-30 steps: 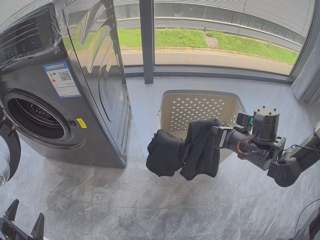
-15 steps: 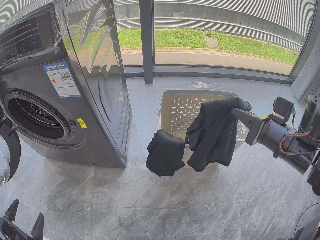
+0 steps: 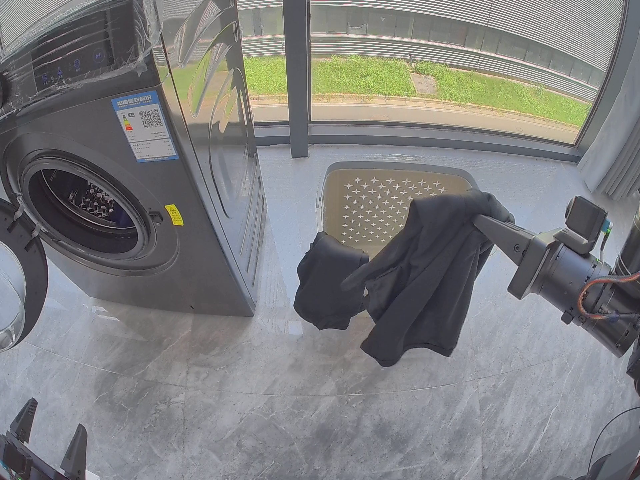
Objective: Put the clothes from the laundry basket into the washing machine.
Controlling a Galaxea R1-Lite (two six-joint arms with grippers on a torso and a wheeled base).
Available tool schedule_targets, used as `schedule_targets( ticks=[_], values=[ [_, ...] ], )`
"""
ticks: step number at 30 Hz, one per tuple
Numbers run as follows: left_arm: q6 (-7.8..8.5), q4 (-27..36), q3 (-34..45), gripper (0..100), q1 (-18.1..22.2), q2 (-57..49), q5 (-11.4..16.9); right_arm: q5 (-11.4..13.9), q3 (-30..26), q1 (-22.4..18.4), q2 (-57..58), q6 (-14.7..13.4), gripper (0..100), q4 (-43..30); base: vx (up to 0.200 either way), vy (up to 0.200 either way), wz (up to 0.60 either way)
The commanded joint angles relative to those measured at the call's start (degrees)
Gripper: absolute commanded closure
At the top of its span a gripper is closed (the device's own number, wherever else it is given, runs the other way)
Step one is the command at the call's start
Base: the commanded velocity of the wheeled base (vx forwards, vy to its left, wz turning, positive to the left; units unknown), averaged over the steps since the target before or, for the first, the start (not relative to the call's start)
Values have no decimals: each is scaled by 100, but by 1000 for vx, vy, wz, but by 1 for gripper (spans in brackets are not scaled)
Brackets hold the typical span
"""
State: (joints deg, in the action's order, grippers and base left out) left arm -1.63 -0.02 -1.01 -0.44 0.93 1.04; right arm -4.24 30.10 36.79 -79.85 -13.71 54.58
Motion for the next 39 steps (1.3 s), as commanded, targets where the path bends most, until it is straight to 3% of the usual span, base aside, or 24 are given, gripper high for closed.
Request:
schedule_targets(
  ticks=[1, 39],
  values=[
    [5, 2, 101, 0, 0, -84, 2, 2, 5, 3, 57, 0, 100, 35, 0, 0, 0],
    [-30, 2, 92, 0, 0, -84, 2, 64, -22, 47, 110, 0, 100, 44, 0, 195, 0]
  ],
)
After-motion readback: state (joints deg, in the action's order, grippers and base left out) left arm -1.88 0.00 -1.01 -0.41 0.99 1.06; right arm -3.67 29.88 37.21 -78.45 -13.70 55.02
